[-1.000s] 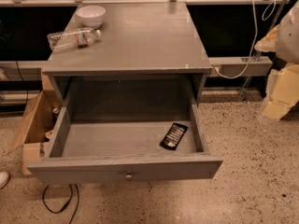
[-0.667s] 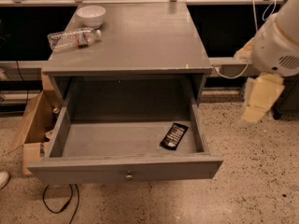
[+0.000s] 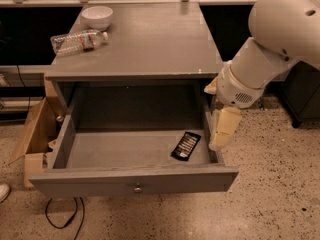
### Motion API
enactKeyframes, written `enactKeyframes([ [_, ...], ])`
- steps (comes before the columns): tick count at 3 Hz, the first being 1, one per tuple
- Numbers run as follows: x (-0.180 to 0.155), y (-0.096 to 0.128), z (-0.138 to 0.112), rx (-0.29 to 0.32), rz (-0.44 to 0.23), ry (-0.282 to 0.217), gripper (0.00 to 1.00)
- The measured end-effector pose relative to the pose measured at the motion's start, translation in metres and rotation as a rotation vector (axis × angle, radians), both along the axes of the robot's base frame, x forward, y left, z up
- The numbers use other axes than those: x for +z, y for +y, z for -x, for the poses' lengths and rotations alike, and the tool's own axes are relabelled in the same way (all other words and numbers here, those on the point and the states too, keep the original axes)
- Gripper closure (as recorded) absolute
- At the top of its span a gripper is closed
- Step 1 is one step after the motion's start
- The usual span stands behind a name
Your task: Pick rxbar chocolate from top drawer and place on counter
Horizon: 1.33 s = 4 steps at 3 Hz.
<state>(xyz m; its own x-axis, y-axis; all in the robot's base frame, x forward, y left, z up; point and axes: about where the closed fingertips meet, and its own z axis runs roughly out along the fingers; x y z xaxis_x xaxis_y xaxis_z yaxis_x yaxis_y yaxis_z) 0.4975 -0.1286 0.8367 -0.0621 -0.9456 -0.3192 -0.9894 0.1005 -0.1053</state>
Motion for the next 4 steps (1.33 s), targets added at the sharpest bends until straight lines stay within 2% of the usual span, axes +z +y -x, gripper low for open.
enactKeyframes([
  [1, -0.001, 0.001, 0.0, 0.003, 0.0, -0.001, 0.0],
  [2, -0.03, 0.014, -0.032, 0.057, 0.009, -0.041, 0.0],
  [4, -0.097, 0.041, -0.083, 0.106, 0.025, -0.046, 0.0],
])
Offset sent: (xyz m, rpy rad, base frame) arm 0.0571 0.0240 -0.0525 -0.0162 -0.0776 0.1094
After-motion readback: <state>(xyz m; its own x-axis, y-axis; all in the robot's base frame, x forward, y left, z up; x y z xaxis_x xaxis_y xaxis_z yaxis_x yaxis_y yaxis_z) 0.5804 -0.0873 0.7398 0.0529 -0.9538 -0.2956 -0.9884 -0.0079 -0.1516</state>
